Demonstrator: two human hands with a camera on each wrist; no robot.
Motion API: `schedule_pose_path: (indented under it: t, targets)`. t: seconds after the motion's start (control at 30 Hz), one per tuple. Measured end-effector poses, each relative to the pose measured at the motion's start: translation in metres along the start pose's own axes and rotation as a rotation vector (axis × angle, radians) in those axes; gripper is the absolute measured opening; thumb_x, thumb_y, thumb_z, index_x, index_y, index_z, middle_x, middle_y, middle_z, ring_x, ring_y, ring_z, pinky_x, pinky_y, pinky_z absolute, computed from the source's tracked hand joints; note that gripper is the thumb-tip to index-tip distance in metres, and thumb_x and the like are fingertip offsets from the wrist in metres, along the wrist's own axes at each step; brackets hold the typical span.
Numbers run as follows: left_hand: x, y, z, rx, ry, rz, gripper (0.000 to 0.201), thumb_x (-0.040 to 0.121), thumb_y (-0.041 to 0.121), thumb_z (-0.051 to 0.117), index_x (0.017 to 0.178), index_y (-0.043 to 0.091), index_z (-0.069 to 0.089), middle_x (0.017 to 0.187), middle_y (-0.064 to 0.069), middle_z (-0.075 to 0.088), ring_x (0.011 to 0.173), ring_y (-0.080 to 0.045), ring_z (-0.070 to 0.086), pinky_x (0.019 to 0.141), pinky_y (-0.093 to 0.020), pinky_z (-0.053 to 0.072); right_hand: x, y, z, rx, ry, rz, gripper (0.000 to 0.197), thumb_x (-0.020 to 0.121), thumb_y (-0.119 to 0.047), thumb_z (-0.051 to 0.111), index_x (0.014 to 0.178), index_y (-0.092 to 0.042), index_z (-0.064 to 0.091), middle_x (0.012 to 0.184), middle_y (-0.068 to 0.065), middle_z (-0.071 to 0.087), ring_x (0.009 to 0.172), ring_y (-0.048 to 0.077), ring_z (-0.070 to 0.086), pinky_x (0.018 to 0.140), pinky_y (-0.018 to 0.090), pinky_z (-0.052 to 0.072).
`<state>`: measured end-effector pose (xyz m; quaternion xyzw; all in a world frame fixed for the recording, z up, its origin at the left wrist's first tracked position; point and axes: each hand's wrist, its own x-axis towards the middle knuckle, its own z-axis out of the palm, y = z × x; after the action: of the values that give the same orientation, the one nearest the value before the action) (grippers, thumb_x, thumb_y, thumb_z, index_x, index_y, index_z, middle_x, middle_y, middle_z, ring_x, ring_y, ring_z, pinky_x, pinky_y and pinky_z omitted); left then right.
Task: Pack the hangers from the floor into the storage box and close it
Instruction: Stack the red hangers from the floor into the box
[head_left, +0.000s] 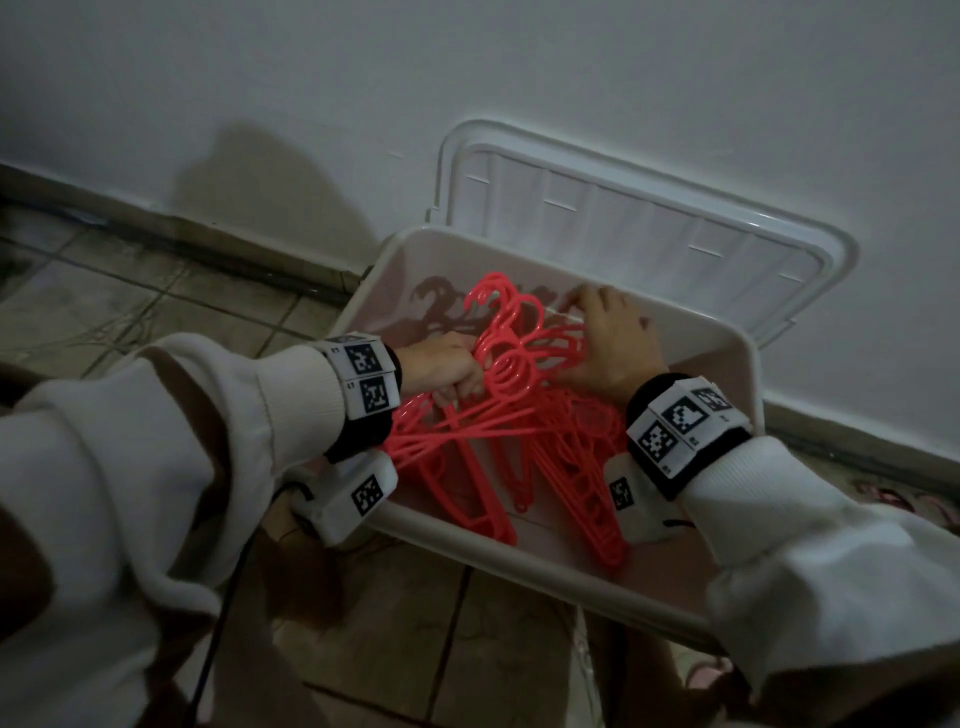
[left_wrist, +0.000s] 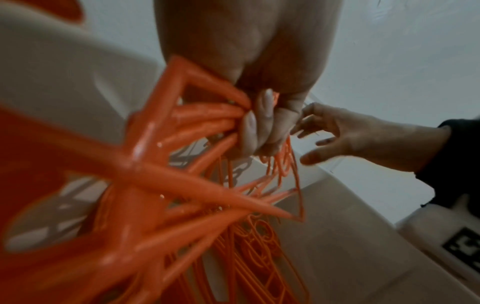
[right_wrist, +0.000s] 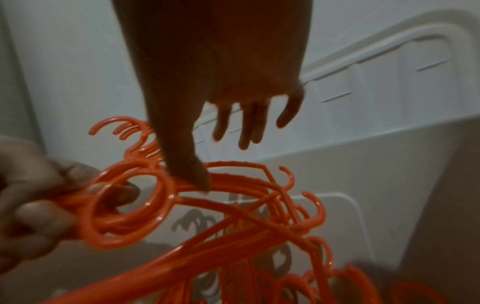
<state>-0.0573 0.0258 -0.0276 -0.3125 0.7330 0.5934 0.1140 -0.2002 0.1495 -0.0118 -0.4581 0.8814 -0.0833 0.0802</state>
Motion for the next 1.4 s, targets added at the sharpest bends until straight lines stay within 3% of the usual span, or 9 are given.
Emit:
schedule_pose_path:
  t: [0.17,0.37,0.47,0.6,0.7,0.83,0.97,1.13,1.4]
  targets:
    - [-0.004,0.003,0.003,-0.068,-0.017,-0.021,0.029,0.072,-0.019,0.032,0.075,0.009,0.043,0.059,-0.008,0.044,0.029,-0.005,0.024,0.037,-0.008,0.022,0.000,-0.001,0.011,-0.171,-0.326,-0.182,0.073,0.082,-0.037,0.062,0.142,-0.020,0.025,0.144,0.001,0.040,0.136,0.017,0.032,0.108,0.064,-0.001]
    - [-0.006,-0.002,0.002,0.082,0.040,0.061,0.034,0.077,-0.009,0.055,0.104,0.011,0.051,0.067,-0.005,0.060,0.048,-0.014,0.048,0.049,-0.025,0.041,0.004,0.003,0.020,-0.027,-0.380,-0.290,0.044,0.095,-0.024,0.046,0.136,-0.009,0.039,0.124,0.017,0.058,0.114,0.031,0.056,0.097,0.035,0.039]
    - [-0.006,-0.005,0.006,0.374,-0.019,0.081,0.015,0.087,-0.002,0.050,0.088,0.014,0.051,0.078,-0.007,0.056,0.064,-0.018,0.052,0.051,-0.014,0.039,0.001,0.003,0.030,0.047,-0.507,-0.288,0.042,0.095,-0.019,0.048,0.133,-0.003,0.044,0.127,0.017,0.056,0.116,0.030,0.054,0.100,0.034,0.037]
    - [-0.005,-0.009,0.012,0.674,-0.142,0.045,0.033,0.094,0.002,0.037,0.124,-0.001,0.050,0.119,-0.016,0.057,0.105,-0.026,0.055,0.075,-0.024,0.040,0.003,0.000,0.034,-0.006,-0.691,-0.301,0.052,0.090,-0.007,0.054,0.138,-0.001,0.035,0.141,0.013,0.042,0.129,0.025,0.041,0.101,0.022,0.026]
    - [-0.004,-0.013,0.004,0.751,-0.111,0.054,0.028,0.094,0.002,0.037,0.117,-0.001,0.052,0.116,-0.014,0.058,0.108,-0.027,0.056,0.085,-0.030,0.041,0.020,0.013,0.032,-0.002,-0.818,-0.190,0.062,0.084,-0.002,0.060,0.139,-0.003,0.033,0.138,0.014,0.043,0.125,0.022,0.043,0.101,0.025,0.032]
    - [-0.004,-0.025,-0.016,0.769,-0.054,0.022,0.018,0.095,0.002,0.039,0.106,0.005,0.053,0.100,-0.014,0.058,0.087,-0.021,0.053,0.088,-0.033,0.041,0.048,0.030,0.033,0.033,-0.676,-0.035,0.042,0.082,-0.017,0.058,0.119,0.003,0.058,0.103,0.015,0.059,0.097,0.021,0.055,0.080,0.027,0.040]
    - [-0.002,-0.034,-0.029,0.801,0.007,-0.050,0.030,0.094,0.006,0.042,0.120,-0.003,0.053,0.129,-0.018,0.054,0.115,-0.029,0.052,0.099,-0.036,0.040,0.065,0.026,0.052,-0.078,-0.602,0.034,0.041,0.091,-0.035,0.054,0.112,0.000,0.062,0.117,0.019,0.062,0.109,0.031,0.057,0.076,0.026,0.038]
    - [-0.003,-0.029,-0.028,0.873,-0.038,-0.109,0.030,0.093,0.006,0.041,0.116,-0.006,0.056,0.123,-0.021,0.057,0.112,-0.033,0.054,0.094,-0.035,0.041,0.079,-0.003,0.078,0.055,-0.564,0.026,0.051,0.092,-0.026,0.054,0.135,-0.003,0.041,0.137,0.018,0.047,0.124,0.032,0.046,0.098,0.029,0.034]
    - [-0.007,-0.022,-0.021,0.866,-0.125,-0.141,0.027,0.091,0.005,0.041,0.108,-0.009,0.057,0.111,-0.022,0.060,0.106,-0.035,0.057,0.079,-0.035,0.042,0.076,-0.004,0.088,0.208,-0.458,-0.012,0.042,0.095,-0.014,0.047,0.135,-0.002,0.040,0.136,0.019,0.048,0.123,0.033,0.047,0.097,0.030,0.034]
